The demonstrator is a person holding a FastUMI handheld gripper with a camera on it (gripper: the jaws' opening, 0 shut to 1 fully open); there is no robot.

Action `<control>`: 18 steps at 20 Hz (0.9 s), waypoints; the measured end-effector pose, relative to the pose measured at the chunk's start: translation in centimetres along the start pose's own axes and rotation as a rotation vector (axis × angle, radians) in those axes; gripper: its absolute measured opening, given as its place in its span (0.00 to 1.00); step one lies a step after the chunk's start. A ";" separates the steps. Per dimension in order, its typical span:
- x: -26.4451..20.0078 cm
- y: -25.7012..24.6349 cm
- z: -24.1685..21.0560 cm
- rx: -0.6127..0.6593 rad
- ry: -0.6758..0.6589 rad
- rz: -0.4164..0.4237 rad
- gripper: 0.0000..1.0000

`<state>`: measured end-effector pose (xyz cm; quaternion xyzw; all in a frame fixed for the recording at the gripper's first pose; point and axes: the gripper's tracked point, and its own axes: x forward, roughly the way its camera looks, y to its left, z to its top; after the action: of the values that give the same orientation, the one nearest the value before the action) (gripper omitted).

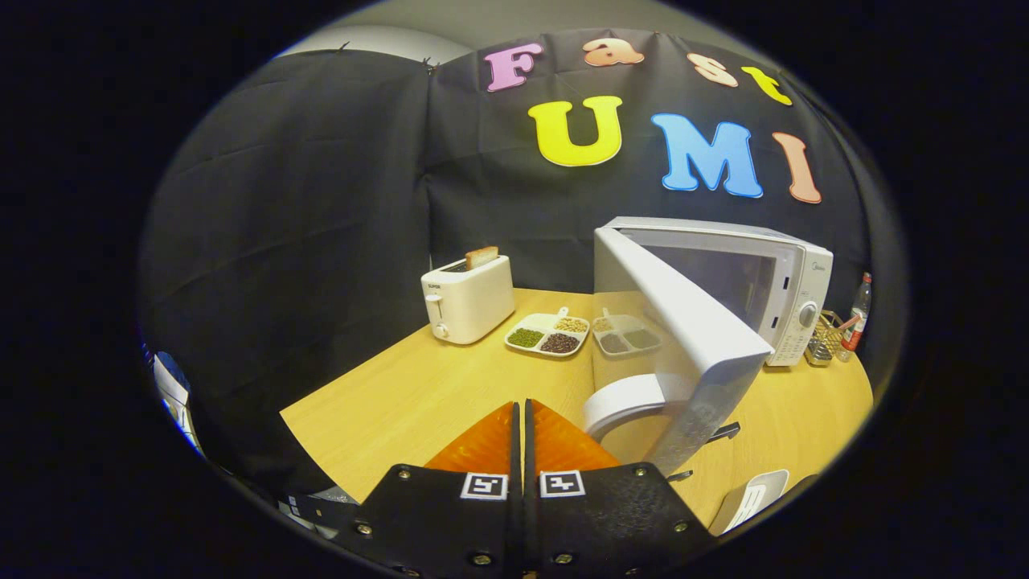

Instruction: Open the microwave, put the food inside, and close the microwave door.

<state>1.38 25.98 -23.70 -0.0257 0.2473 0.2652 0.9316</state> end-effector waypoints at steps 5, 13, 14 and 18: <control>0.1 -5.5 0.1 0.024 0.012 -0.075 0.01; 1.0 -13.8 1.2 0.108 0.002 -0.196 0.01; 1.2 -14.6 1.3 0.119 -0.002 -0.208 0.01; 1.7 -17.5 1.9 0.141 -0.008 -0.247 0.00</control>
<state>12.36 12.17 -24.33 0.0107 0.2567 0.1303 0.9576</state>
